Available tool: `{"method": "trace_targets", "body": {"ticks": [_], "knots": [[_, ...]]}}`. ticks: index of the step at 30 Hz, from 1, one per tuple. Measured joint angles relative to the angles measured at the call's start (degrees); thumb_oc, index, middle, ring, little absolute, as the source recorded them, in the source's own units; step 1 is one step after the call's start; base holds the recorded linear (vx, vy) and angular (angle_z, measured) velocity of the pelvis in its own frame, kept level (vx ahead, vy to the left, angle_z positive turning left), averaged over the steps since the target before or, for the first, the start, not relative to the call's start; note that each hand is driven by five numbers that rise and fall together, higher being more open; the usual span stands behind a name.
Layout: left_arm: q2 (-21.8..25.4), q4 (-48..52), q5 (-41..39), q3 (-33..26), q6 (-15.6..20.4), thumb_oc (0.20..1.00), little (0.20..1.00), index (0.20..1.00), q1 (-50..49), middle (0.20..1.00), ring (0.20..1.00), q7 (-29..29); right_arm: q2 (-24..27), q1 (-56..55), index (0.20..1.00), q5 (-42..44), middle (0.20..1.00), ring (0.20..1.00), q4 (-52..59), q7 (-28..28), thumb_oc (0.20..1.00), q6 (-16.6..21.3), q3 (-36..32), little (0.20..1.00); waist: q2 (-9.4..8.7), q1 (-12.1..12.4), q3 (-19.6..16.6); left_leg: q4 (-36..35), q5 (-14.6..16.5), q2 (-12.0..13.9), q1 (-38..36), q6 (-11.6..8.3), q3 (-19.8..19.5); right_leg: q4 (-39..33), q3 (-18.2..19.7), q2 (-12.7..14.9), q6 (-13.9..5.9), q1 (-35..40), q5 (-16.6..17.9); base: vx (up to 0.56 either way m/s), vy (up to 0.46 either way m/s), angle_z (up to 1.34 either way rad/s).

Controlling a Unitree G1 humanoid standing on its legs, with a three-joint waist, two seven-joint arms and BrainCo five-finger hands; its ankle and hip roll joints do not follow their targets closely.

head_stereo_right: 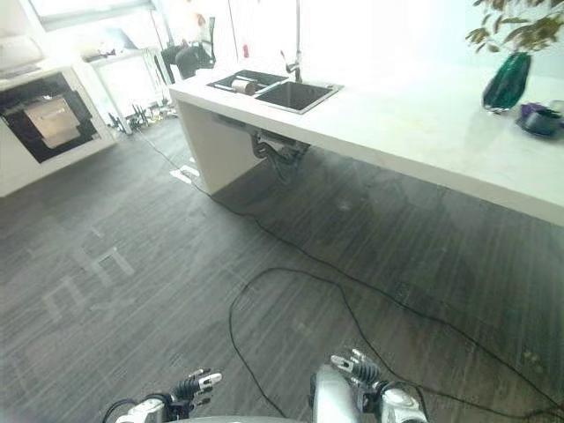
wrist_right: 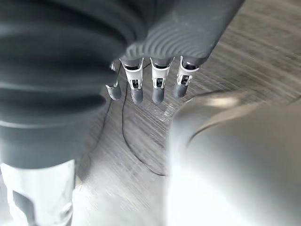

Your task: Place the dishes in the dishwasher.

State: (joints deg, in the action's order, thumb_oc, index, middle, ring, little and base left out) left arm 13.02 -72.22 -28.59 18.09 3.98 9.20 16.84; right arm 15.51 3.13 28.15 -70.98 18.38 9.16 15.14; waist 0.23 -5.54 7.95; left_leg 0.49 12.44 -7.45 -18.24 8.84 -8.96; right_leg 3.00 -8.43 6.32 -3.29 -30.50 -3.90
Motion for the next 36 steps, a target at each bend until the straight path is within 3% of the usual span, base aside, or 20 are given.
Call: {"method": "trace_targets", "body": {"ticks": [1, 2, 3, 4, 6, 9, 13, 15, 17, 20, 22, 23, 24, 25, 26, 28, 30, 31, 33, 36], "knots": [[-1.12, -0.31, 0.02, 0.02, 0.08, 1.0, 1.0, 1.0, -1.34, 1.0, 1.0, -0.06, -0.38, -1.64, 1.0, 0.67, 1.0, 1.0, -0.67, 0.22, 1.0, 0.2, -1.07, 1.0, 1.96, 0.03, -0.72, -0.77, 1.39, 3.16, -3.38, -2.68, 0.0, 3.1, -2.47, -1.9, 0.86, 0.16, 0.62, 0.43, -0.225, 0.91], [-1.91, -2.36, 0.04, -0.31, 0.22, 1.0, 1.0, 1.0, -4.86, 1.0, 1.0, -0.13, -1.16, -0.81, 1.0, 0.19, 1.0, 1.0, -1.41, 0.23, 1.0, 0.15, -1.56, 1.0, -0.42, 1.08, -2.45, 4.15, 0.01, 2.78, -6.1, -7.27, 4.96, 14.85, -5.76, -5.16, 5.34, 3.76, 2.93, 0.47, -0.241, 0.31], [-2.27, -4.05, 0.31, -0.32, -0.38, 1.0, 1.0, 1.0, -6.82, 1.0, 1.0, -0.26, -1.78, -0.92, 1.0, 0.14, 1.0, 1.0, -1.63, 0.25, 1.0, 0.3, -1.13, 1.0, -3.27, -0.01, -4.48, 10.32, -2.4, 0.79, -6.04, -11.65, 4.6, 9.35, -4.35, -6.72, 13.31, 13.89, 5.57, 0.38, -0.197, 0.18], [-4.07, -4.76, 0.51, -0.24, -0.29, 1.0, 1.0, 1.0, -6.4, 1.0, 1.0, -0.06, -0.55, 0.69, 1.0, 0.15, 1.0, 1.0, -2.2, -0.39, 1.0, -0.06, -0.62, 1.0, -0.55, 0.58, -3.99, 14.61, 0.33, 2.71, -5.29, -11.53, 5.23, 7.05, -3.15, -8.61, 14.44, 17.81, 8.68, 0.34, -0.181, 0.37], [-3.49, -3.35, 0.55, -0.83, 0.69, 1.0, 1.0, 1.0, -6.61, 1.0, 1.0, 0.07, -1.26, 2.64, 1.0, 0.09, 1.0, 1.0, -2.19, -0.49, 1.0, -0.15, 0.23, 1.0, -0.16, 2.03, -3.62, 19.55, 1.36, 3.66, -0.65, -11.25, 9.01, 3.38, -1.43, -9.12, 13.24, 25.45, 7.46, 0.3, -0.215, -0.14], [-3.04, -2.87, 0.57, -3.01, 1.05, 1.0, 1.0, 1.0, -5.45, 1.0, 1.0, 0.08, -1.42, 5.05, 1.0, 0.12, 1.0, 1.0, 1.2, -0.58, 1.0, -0.79, 0.76, 1.0, 0.46, 2.59, -3.42, 40.83, -0.68, 5.04, 16.03, -12.49, 6.01, -2.44, 3.54, -11.17, 12.84, 34.07, 5.37, 0.22, -0.161, -0.4], [-2.89, -2.51, 0.66, -3.04, 1.08, 1.0, 1.0, 1.0, -3.09, 1.0, 1.0, 0.05, -0.68, 4.73, 1.0, 0.12, 1.0, 1.0, 0.1, -0.45, 1.0, -2.46, 2.38, 1.0, -2.0, 1.36, -3.02, 50.94, -4.24, 5.61, 31.32, -13.45, 6.4, -4.78, 5.27, -10.84, 13.08, 40.64, 2.7, 0.17, -0.054, -0.47], [-1.91, -1.24, 0.71, -2.96, 1.07, 1.0, 1.0, 1.0, -1.72, 1.0, 1.0, 0.2, -0.59, 4.52, 1.0, 0.11, 1.0, 1.0, -1.38, -0.52, 1.0, -2.78, 2.42, 1.0, -3.57, 1.37, -2.35, 44.21, -4.09, 5.98, 34.14, -12.14, 9.15, -6.77, 6.39, -10.25, 12.03, 42.97, 2.05, 0.18, 0.086, -0.27], [-1.63, -0.82, 0.75, -2.95, 0.83, 1.0, 1.0, 1.0, -2.07, 1.0, 1.0, 0.19, -0.87, 4.66, 1.0, 0.11, 1.0, 1.0, -3.16, -0.59, 1.0, -2.89, 2.43, 1.0, -4.06, 1.42, -1.77, 26.01, -5.66, 6.43, 31.99, -10.03, 11.25, -7.84, 6.35, -10.21, 10.19, 45.81, 0.97, 0.23, 0.205, -0.28], [-1.94, -2.45, 1.05, -5.52, 2.64, 1.0, 1.0, 1.0, -2.95, 1.0, 1.0, 0.17, -1.48, 6.53, 1.0, 0.1, 1.0, 1.0, -5.95, -0.63, 1.0, -3.06, 2.28, 1.0, -3.4, 3.51, -0.42, -2.53, -16.35, 7.54, 32.01, -10.34, 8.0, -7.86, 7.76, -9.57, 6.81, 48.67, -1.07, 0.24, 0.317, -0.15], [-2.41, -2.4, 1.1, -6.88, 4.13, 1.0, 1.0, 1.0, -2.48, 1.0, 1.0, 0.29, -1.69, 6.67, 1.0, 0.04, 1.0, 1.0, -8.23, -0.59, 1.0, -2.13, 2.17, 1.0, -3.0, 5.41, -0.15, -2.77, -18.6, 9.07, 33.73, -11.44, 6.79, -7.86, 9.19, -8.29, 4.82, 50.06, -2.28, 0.15, 0.362, -0.38], [-2.35, -2.15, 1.86, -6.75, 4.57, 1.0, 1.0, 1.0, -2.29, 1.0, 1.0, 0.28, -0.95, 6.05, 1.0, 0.04, 1.0, 1.0, -8.22, -0.64, 1.0, -1.36, 2.06, 1.0, -2.63, 5.27, 0.07, 0.45, -18.92, 9.78, 33.47, -9.36, 12.76, -7.82, 9.55, -6.23, 3.48, 51.85, -3.11, 0.19, 0.387, -0.4], [-2.57, -2.46, 2.91, -5.78, 3.98, 1.0, 1.0, 1.0, -2.56, 1.0, 1.0, 0.37, -0.11, 5.01, 1.0, 0.04, 1.0, 1.0, -8.04, -0.67, 1.0, -1.06, 2.2, 1.0, -1.35, 4.11, 0.39, 1.69, -17.7, 9.44, 30.57, -6.19, 15.25, -6.58, 9.15, -6.15, 2.66, 53.54, -3.62, 0.21, 0.364, -0.16], [-3.12, -3.08, 5.02, 0.6, 3.5, 1.0, 1.0, 1.0, -4.01, 1.0, 1.0, 0.34, 0.44, -0.25, 1.0, 0.41, 1.0, 1.0, -6.84, -0.68, 1.0, -1.05, -0.77, 1.0, 0.48, 2.39, 1.09, -1.29, -17.7, 7.41, 20.98, 0.4, 14.96, 9.74, 7.08, -6.7, 1.31, 51.35, -6.43, 0.34, 0.528, 0.05], [-2.16, -3.91, 5.16, 0.83, 3.5, 1.0, 1.0, 1.0, -4.64, 1.0, 1.0, 0.68, -0.41, -3.19, 1.0, 1.16, 1.0, 1.0, -7.2, -0.73, 1.0, -1.07, -1.59, 1.0, -0.7, 2.33, 0.23, -5.5, -18.85, 5.63, 17.0, 3.09, 13.73, 20.43, 4.79, -4.23, 1.59, 44.62, -11.82, 0.28, 0.405, -0.15], [-0.39, -5.25, 5.31, 2.05, 2.55, 1.0, 1.0, 1.0, -2.42, 1.0, 1.0, 0.75, -2.18, -3.03, 1.0, 1.3, 1.0, 1.0, -5.95, -0.68, 1.0, -1.07, -2.56, 1.0, -1.34, 2.37, 0.76, -5.49, -18.44, 4.06, 14.09, 3.39, 11.8, 14.57, 3.29, -3.97, 2.2, 38.16, -13.08, 0.25, 0.423, -0.37], [0.37, -4.39, 5.28, 2.2, 2.62, 1.0, 1.0, 1.0, -1.43, 1.0, 1.0, 0.73, -3.51, -2.55, 1.0, 1.56, 1.0, 1.0, -5.44, -0.79, 1.0, -1.17, -2.22, 1.0, -2.06, 1.92, -0.97, -5.65, -15.83, 1.0, 11.39, 1.46, 12.65, 11.26, 2.98, -1.11, 1.5, 32.32, -5.59, 0.16, 0.443, 0.03], [-0.3, -4.42, 5.28, 2.26, 2.45, 1.0, 1.0, 1.0, -1.57, 1.0, 1.0, 0.82, -2.86, -2.16, 1.0, 1.8, 1.0, 1.0, -5.49, -0.82, 1.0, -1.15, -2.26, 1.0, -1.11, 1.95, -1.22, -5.38, -15.08, 0.86, 11.14, 1.41, 12.86, 13.03, 3.22, -0.97, 0.79, 31.9, -5.2, 0.1, 0.347, -0.04], [-0.39, -4.23, 5.21, 2.36, 2.03, 1.0, 1.0, 1.0, -1.73, 1.0, 1.0, 0.92, -1.96, -0.73, 1.0, 1.81, 1.0, 1.0, -4.28, -1.45, 1.0, -1.07, -2.49, 1.0, 0.27, 1.11, -1.3, -3.35, -13.62, 1.29, 9.85, 0.79, 12.95, 35.44, 3.04, 0.18, -0.57, 21.43, -4.33, 0.15, 0.215, 0.0], [0.29, -2.33, 4.99, 2.54, 1.54, 1.0, 1.0, 1.0, -4.16, 1.0, 1.0, 0.29, -2.03, -0.69, 1.0, 1.25, 1.0, 1.0, -3.01, -1.44, 1.0, -1.52, -2.25, 1.0, -0.16, 2.11, -1.74, -3.94, -11.38, 1.16, 7.32, -1.57, 14.74, 33.43, -4.09, 0.43, -0.14, 18.28, -5.6, 0.23, 0.028, -0.31]]}}
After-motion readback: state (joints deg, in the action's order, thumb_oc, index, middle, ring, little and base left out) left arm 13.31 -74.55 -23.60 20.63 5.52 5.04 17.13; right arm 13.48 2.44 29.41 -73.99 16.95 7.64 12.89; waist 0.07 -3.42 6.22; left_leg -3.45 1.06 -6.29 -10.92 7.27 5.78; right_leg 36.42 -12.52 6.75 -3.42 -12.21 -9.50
